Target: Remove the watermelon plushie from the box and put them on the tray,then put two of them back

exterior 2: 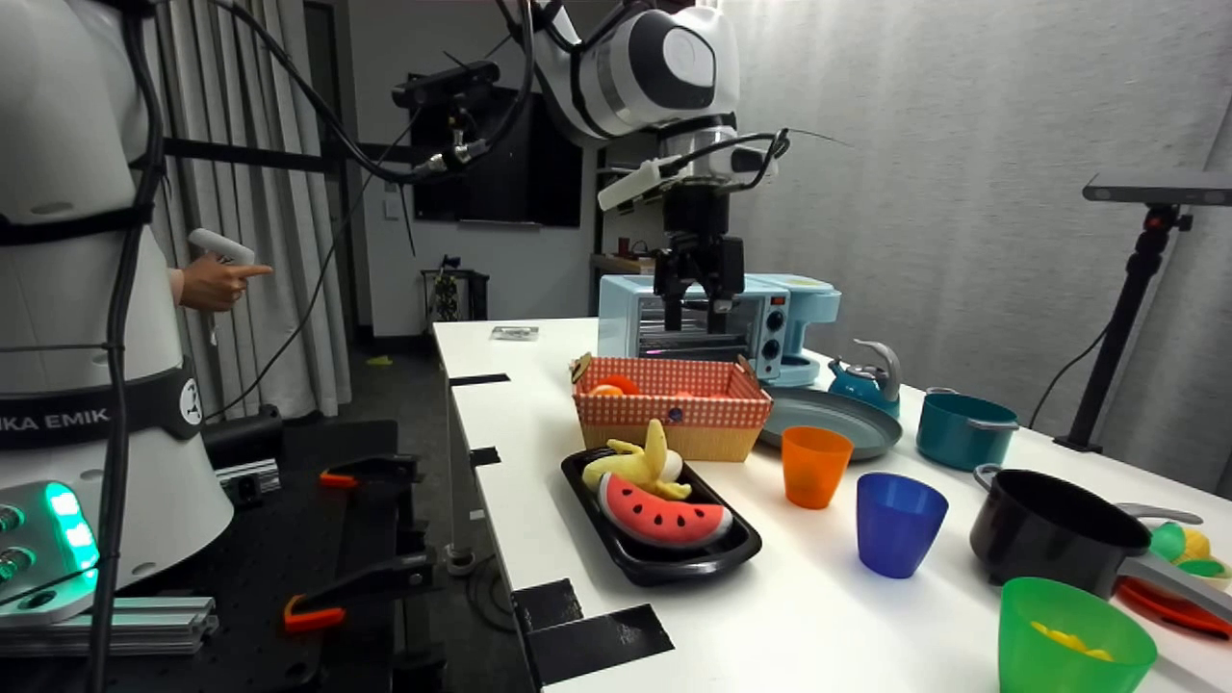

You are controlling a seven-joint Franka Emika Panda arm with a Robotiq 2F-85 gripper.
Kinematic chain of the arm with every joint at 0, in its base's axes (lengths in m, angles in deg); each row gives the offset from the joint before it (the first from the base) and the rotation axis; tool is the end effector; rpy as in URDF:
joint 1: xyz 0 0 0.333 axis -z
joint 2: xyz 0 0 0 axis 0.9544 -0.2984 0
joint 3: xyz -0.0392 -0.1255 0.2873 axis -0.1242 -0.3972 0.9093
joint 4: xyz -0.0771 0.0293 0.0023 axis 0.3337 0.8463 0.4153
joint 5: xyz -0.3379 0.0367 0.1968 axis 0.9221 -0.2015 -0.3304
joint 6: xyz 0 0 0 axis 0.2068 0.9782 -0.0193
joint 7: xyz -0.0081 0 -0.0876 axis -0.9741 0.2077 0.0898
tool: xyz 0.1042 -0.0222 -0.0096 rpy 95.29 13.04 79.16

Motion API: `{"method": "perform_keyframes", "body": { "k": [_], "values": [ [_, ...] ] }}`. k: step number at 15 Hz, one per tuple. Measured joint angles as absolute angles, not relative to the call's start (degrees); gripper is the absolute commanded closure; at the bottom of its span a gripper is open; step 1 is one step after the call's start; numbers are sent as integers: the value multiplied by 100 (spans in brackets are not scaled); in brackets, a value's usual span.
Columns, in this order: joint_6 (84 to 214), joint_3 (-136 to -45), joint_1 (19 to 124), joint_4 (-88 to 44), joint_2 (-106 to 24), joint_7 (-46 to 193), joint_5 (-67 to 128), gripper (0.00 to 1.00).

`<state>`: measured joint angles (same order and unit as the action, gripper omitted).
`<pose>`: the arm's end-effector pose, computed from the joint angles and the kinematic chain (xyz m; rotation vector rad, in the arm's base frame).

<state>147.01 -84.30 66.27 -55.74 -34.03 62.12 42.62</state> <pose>0.5391 0.0733 0.3039 2.9486 0.0800 -0.0103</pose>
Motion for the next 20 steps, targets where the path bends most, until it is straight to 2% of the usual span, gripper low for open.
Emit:
{"method": "perform_keyframes", "body": {
  "k": [11, 20],
  "values": [
    [14699, -8099, 6533, -4571, -4407, 7791, 4237, 0],
    [14660, -8078, 6533, -4222, -4716, 8560, 4111, 0]
  ]
}}
